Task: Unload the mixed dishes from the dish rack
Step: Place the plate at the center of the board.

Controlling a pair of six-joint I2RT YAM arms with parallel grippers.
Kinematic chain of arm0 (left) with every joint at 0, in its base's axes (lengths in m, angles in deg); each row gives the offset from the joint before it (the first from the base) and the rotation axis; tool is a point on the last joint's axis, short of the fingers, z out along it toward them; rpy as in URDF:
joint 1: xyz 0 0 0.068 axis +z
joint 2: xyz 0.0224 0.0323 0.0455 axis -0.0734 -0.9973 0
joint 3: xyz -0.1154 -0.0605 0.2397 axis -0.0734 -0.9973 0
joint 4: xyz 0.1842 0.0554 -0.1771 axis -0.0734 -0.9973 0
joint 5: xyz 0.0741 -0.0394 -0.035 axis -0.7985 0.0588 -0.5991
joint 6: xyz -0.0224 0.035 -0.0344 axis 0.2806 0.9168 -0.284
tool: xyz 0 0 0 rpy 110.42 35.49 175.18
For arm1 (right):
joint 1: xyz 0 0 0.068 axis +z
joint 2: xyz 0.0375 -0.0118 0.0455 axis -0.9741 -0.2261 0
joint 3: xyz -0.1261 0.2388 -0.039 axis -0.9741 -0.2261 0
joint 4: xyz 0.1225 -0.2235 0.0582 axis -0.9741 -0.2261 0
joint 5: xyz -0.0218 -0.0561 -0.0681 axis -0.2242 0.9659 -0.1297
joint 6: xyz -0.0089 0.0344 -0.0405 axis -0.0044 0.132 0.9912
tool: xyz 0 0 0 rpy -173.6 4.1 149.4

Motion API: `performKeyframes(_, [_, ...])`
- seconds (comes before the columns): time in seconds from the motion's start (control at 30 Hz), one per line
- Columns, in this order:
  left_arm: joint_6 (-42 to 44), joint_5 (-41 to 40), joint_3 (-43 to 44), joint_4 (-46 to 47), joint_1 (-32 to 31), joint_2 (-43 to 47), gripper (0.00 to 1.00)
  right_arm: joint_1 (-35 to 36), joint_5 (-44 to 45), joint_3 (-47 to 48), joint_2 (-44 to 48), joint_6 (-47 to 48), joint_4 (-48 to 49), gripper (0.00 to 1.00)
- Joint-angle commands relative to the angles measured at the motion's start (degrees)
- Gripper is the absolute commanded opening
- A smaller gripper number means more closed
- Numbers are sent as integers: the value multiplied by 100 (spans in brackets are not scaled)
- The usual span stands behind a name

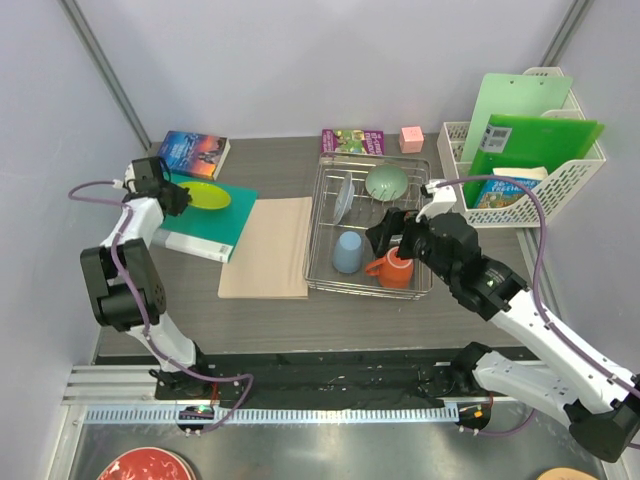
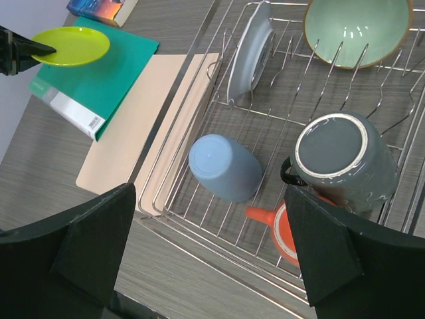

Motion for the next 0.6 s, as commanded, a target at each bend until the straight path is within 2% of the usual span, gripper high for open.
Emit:
performKeyframes(0.0, [183,247,790,0,245,-662,0,13,227,-9,262,100,-47,100])
performKeyframes(0.1, [367,229,1176,-307,289,-1181,0,4,297,-35,306,100,-100,100])
performKeyframes(0.17, [473,238,1362,-623,298,-1341,5,4,298,-53,298,91,-109,100])
performKeyframes(0.23, [553,229,1450,-765,289,-1447,18,4,315,-36,254,91,-143,100])
performKeyframes(0.27, [570,238,1415,-757,298,-1421,28,4,324,-27,210,108,-144,100])
performKeyframes(0.37, [597,186,1135,-643,298,-1132,49,13,315,17,105,117,-118,100])
performKeyframes(0.43, [605,159,1055,-651,289,-877,56,13,306,43,52,100,-109,100])
performKeyframes(0.47, [605,124,1072,-782,298,-806,64,13,306,44,34,65,-100,100])
performKeyframes(0.57, [606,-42,1195,-1178,306,-464,73,13,359,35,8,29,-65,100])
